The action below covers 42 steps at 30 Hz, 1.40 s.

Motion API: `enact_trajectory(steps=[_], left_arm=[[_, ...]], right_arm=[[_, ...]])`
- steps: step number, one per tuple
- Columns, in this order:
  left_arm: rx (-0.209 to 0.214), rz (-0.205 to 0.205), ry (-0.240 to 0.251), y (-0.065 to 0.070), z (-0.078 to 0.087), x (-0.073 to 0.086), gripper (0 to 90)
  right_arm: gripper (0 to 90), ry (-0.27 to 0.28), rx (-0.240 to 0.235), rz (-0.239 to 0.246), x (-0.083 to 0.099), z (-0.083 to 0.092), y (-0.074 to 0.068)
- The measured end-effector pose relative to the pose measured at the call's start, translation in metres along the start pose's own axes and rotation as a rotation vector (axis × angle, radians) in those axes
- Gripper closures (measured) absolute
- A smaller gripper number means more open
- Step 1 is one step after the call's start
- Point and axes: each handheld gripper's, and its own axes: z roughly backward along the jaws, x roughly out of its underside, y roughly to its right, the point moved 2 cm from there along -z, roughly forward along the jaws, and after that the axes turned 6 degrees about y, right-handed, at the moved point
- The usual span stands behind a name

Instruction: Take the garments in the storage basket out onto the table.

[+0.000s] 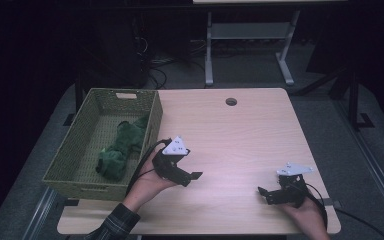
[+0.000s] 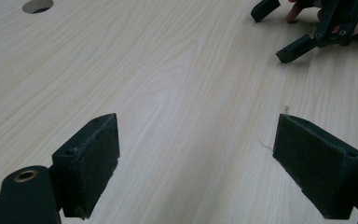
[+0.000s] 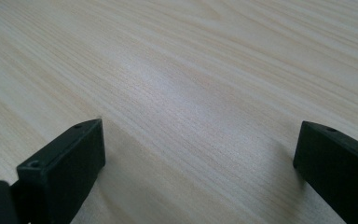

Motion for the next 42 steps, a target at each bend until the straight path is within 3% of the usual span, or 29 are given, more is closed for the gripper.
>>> enact_trajectory(steps=[20, 35, 42], left_arm=[[0.014, -0.035, 0.0, -0.012, 0.011, -0.027, 14.1], [0.011, -0.017, -0.004, -0.033, 0.026, -0.04, 14.1], [-0.024, 0.002, 0.008, -0.045, 0.041, -0.035, 14.1]], right_arm=[[1.7, 0.002, 0.003, 0.001, 0.0, 0.0, 0.0], [1.7, 0.002, 0.005, 0.0, 0.0, 0.0, 0.0], [1.7, 0.002, 0.005, -0.002, 0.0, 0.0, 0.0]])
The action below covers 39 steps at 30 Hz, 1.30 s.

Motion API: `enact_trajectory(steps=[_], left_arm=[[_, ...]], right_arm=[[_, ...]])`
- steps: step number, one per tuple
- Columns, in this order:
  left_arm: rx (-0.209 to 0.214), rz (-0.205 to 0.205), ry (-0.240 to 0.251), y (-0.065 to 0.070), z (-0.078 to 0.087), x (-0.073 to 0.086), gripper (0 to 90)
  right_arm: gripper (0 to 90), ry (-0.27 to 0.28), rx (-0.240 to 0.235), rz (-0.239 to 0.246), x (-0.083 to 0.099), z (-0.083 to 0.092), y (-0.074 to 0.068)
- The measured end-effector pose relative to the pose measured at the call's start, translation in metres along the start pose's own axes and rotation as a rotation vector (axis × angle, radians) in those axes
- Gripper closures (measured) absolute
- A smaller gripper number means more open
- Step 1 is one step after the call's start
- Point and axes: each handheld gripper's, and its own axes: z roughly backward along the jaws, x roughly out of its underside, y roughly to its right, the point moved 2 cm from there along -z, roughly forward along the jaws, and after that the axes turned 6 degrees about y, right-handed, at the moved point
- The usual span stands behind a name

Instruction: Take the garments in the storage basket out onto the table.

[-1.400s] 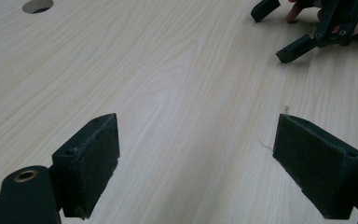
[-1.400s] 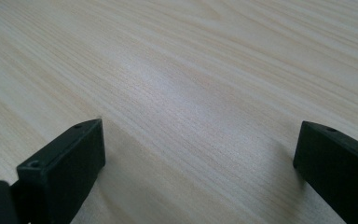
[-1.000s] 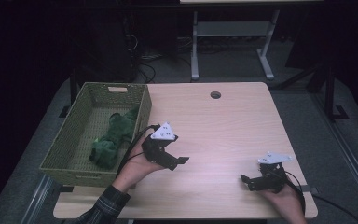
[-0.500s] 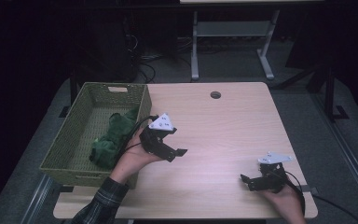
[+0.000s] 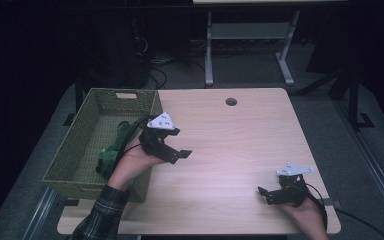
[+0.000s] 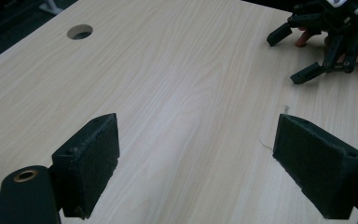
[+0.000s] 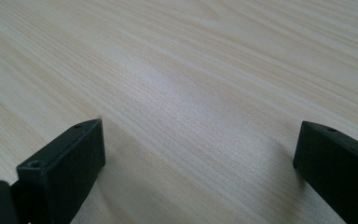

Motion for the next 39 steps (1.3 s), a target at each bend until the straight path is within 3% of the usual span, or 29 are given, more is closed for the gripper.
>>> enact_trajectory(steps=[15, 27, 39], left_arm=[[-0.07, 0.025, -0.004, -0.018, 0.029, 0.008, 14.2], [-0.101, 0.037, -0.015, -0.028, 0.044, 0.015, 14.3], [-0.162, 0.075, 0.004, -0.043, 0.065, 0.024, 14.6]], right_arm=[[1.7, 0.0, 0.0, 0.0, 0.0, 0.0, 0.0], [1.7, 0.0, 0.0, 0.0, 0.0, 0.0, 0.0], [1.7, 0.0, 0.0, 0.0, 0.0, 0.0, 0.0]])
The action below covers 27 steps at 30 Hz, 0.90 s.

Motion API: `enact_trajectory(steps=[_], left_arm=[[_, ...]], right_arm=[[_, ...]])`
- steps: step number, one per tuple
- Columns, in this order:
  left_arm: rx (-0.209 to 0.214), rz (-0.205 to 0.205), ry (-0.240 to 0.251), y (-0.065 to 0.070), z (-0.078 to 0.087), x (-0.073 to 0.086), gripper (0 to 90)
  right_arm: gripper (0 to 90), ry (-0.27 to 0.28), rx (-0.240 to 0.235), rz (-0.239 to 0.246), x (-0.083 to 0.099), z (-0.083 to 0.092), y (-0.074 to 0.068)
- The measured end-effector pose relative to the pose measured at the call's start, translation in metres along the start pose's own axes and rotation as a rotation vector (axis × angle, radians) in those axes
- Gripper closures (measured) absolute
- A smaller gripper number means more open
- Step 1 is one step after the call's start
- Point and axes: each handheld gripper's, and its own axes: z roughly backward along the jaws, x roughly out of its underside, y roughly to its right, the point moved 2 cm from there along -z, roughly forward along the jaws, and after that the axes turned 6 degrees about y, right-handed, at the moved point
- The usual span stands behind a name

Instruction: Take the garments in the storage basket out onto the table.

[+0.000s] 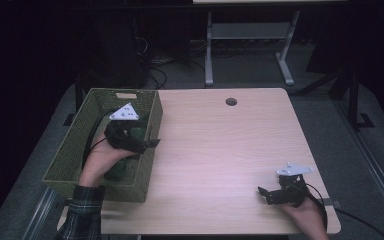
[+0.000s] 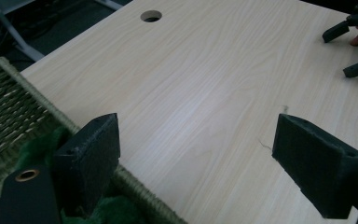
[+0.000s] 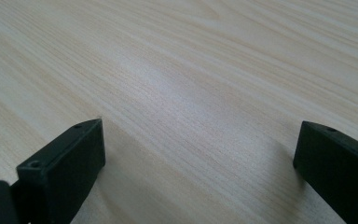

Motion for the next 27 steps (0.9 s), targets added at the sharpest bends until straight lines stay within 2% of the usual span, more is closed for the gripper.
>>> enact_trajectory(steps=[4, 6, 7, 19, 27], left_arm=[[-0.015, 0.002, -0.009, -0.006, 0.004, 0.004, 14.7], [-0.022, 0.002, -0.004, -0.009, 0.006, 0.006, 17.8], [-0.029, -0.006, -0.011, -0.011, 0.007, 0.007, 19.1], [-0.123, 0.011, -0.054, -0.029, 0.016, 0.02, 20.3], [-0.155, 0.011, -0.081, -0.039, 0.016, 0.029, 22.5]], right_arm=[[1.7, -0.001, -0.001, 0.0, 0.0, 0.0, 0.0], [1.7, 0.0, -0.001, 0.0, 0.0, 0.0, 0.0], [1.7, 0.0, 0.0, 0.0, 0.0, 0.0, 0.0], [1.7, 0.0, 0.0, 0.0, 0.0, 0.0, 0.0], [1.7, 0.0, 0.0, 0.0, 0.0, 0.0, 0.0]])
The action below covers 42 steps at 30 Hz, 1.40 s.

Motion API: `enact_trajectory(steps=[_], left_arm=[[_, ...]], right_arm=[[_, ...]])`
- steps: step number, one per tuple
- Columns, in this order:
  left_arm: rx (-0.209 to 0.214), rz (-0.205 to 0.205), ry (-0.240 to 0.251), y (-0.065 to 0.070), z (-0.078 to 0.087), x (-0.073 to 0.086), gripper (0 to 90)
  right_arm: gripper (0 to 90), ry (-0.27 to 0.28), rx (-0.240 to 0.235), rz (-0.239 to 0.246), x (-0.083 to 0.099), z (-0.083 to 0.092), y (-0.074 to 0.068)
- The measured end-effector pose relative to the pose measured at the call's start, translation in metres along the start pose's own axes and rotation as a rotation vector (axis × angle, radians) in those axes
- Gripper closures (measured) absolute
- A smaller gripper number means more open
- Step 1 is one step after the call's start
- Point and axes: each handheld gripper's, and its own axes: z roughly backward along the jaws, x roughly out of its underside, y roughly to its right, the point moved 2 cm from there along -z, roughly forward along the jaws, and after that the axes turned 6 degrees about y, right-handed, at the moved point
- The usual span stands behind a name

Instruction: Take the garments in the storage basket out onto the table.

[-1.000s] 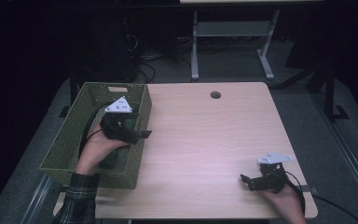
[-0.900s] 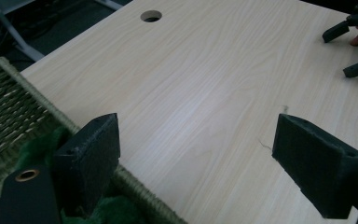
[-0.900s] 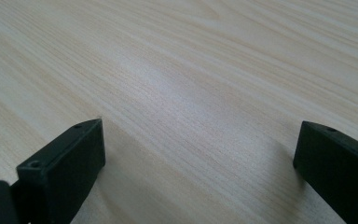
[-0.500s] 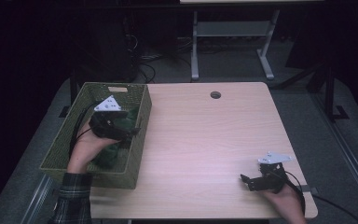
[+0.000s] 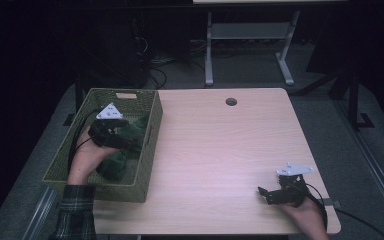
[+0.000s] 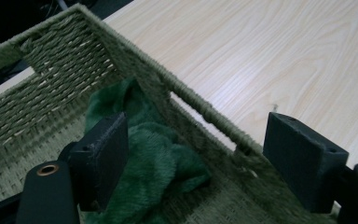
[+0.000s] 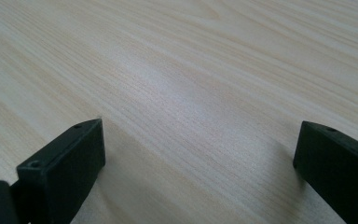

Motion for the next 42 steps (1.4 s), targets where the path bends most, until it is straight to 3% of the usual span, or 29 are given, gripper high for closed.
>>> enact_trajectory(steps=[13, 17, 24, 42], left_arm=[[-0.042, 0.021, -0.07, -0.015, -0.01, 0.018, 32.5], [-0.048, 0.008, -0.102, -0.019, -0.015, 0.023, 35.0], [-0.063, 0.026, -0.135, -0.024, -0.021, 0.034, 37.5], [-0.076, 0.014, -0.253, -0.027, -0.04, 0.053, 38.3]], right_arm=[[1.7, 0.0, 0.0, 0.0, 0.0, 0.0, 0.0], [1.7, 0.001, 0.001, -0.002, 0.0, 0.0, 0.0], [1.7, 0.0, 0.001, -0.003, 0.0, 0.0, 0.0], [1.7, 0.001, 0.001, -0.003, 0.0, 0.0, 0.0]])
